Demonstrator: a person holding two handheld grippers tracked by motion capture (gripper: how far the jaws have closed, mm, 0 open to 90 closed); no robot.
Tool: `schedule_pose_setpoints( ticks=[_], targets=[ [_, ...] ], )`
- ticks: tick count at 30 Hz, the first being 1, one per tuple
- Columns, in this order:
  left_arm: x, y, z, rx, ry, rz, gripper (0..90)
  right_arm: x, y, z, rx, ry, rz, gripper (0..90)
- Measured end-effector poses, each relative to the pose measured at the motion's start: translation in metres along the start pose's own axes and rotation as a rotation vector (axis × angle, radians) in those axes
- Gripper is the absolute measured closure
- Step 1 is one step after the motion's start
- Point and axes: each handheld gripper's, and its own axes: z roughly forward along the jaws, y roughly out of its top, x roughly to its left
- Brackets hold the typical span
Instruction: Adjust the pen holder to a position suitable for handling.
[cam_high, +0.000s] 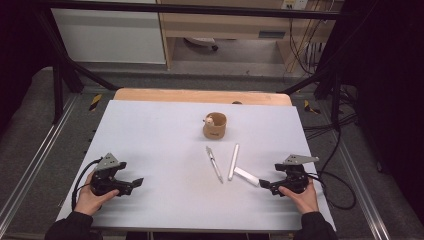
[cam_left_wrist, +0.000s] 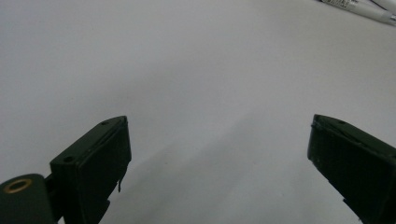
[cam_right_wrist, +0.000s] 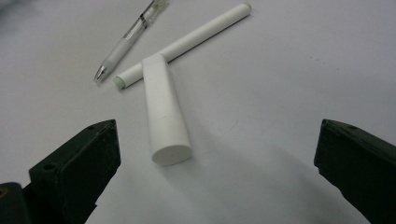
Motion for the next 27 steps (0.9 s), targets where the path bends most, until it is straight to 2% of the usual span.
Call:
schedule_pose_setpoints(
  ticks=[13, 19, 27],
  targets=[
    [-0.001, 0.000, 0.000, 0.000, 0.006, 0.006, 6.5, 0.008, 0.009, 0.002, 0.002, -0.002, -0.022, 0.7],
    [0.000, 0.000, -0.001, -0.003, 0.009, -0.005, 6.5, 0.013, 0.016, 0.005, 0.001, -0.011, -0.033, 0.7],
    [0.000, 0.000, -0.001, 0.002, 0.010, 0.001, 6.5, 0.021, 0.029, 0.013, 0.006, -0.016, -0.064, 0.7]
  ],
)
